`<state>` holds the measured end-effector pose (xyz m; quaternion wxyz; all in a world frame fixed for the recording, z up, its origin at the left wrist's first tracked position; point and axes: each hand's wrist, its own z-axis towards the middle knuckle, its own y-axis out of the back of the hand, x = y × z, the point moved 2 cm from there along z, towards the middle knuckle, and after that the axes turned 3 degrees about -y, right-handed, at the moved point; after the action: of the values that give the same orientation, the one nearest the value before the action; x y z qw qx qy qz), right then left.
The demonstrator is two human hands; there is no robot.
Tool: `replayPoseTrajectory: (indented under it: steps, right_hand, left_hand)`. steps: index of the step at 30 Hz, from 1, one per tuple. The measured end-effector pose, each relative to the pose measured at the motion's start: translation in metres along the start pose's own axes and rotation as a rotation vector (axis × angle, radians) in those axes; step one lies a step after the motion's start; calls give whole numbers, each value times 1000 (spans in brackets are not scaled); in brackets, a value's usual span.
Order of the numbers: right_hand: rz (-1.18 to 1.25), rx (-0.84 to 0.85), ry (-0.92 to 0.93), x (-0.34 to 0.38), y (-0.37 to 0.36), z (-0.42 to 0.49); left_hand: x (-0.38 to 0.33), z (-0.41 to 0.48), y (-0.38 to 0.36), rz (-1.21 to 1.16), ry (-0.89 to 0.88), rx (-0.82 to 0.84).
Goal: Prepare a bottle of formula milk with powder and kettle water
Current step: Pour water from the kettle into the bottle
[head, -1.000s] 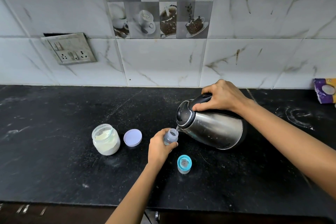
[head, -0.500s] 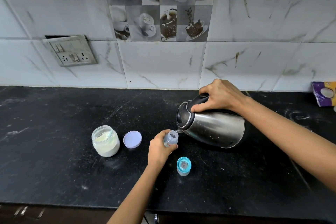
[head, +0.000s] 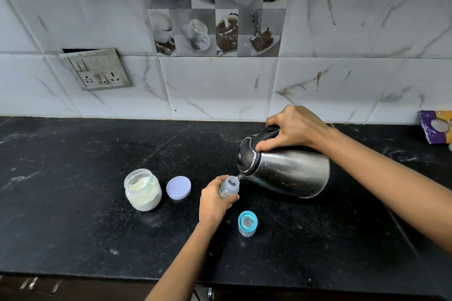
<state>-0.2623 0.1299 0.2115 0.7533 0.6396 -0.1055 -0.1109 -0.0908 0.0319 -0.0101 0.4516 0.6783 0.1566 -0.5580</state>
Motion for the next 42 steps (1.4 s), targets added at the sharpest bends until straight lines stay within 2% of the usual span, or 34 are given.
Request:
replayPoseTrajectory:
  steps: [42]
  right_hand:
    - [-100,-5,43,2,15,3]
  left_hand:
    - [-3,-1,-3,15,0,-6]
